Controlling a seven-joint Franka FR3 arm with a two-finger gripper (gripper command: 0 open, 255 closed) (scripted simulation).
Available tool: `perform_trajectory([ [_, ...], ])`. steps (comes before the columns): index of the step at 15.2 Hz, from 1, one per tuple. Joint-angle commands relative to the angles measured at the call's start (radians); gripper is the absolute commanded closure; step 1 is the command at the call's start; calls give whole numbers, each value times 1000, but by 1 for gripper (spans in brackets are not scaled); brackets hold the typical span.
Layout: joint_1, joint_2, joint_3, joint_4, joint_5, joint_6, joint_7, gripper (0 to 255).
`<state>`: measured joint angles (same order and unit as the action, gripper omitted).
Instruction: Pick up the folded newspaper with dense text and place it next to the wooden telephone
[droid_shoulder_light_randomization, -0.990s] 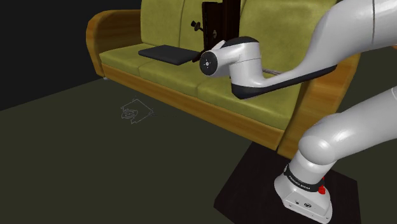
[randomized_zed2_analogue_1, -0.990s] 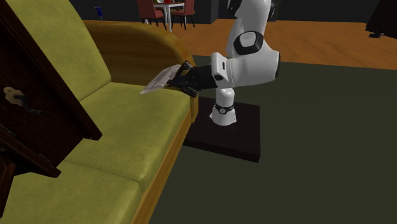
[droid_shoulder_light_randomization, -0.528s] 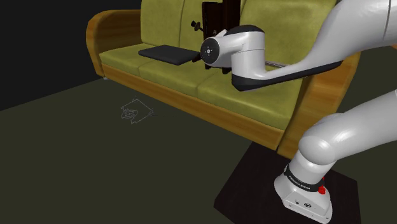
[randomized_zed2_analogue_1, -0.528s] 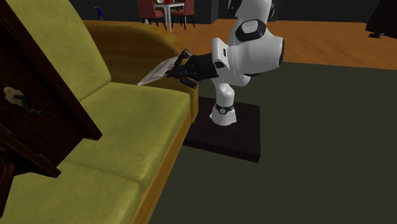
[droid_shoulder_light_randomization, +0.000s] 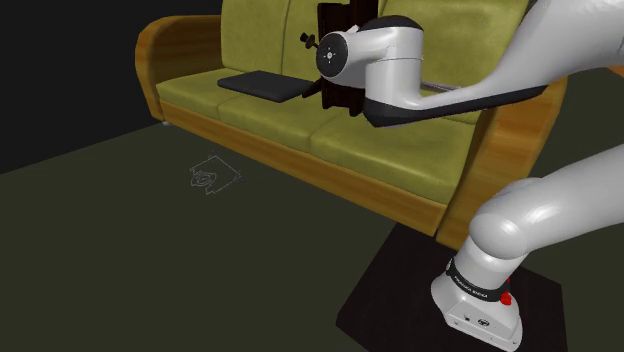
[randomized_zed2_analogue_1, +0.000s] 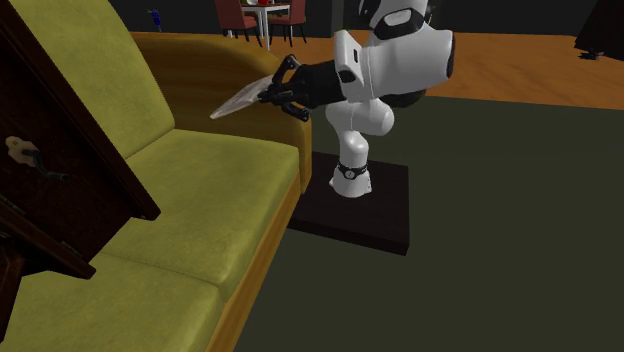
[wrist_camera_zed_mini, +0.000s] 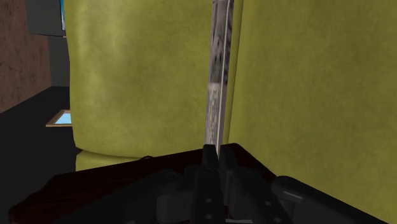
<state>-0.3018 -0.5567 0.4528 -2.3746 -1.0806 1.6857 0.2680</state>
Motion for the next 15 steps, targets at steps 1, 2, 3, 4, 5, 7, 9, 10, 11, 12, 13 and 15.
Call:
perform_trajectory([
  [1,-1,-4,-4,23,1,-8,-26,255],
  [2,-1,-6,-5,33,2,-12,-37,255],
  [3,-2,-7,-7,43,2,-15,-48,255],
  [4,-2,-9,-9,53,2,-19,-59,255],
  [5,-3,-10,-10,63,2,-22,-69,255],
  [7,-4,-11,-13,85,3,-30,-91,255],
  [9,-6,-12,-16,106,3,-37,-112,255],
  [10,-7,-12,-17,118,3,-40,-123,255],
  [11,-8,-11,-18,129,2,-44,-133,255],
  [12,-9,-11,-19,140,2,-48,-144,255],
  [13,-10,-11,-20,152,2,-52,-154,255],
  [15,-12,-9,-22,176,1,-59,-175,255],
])
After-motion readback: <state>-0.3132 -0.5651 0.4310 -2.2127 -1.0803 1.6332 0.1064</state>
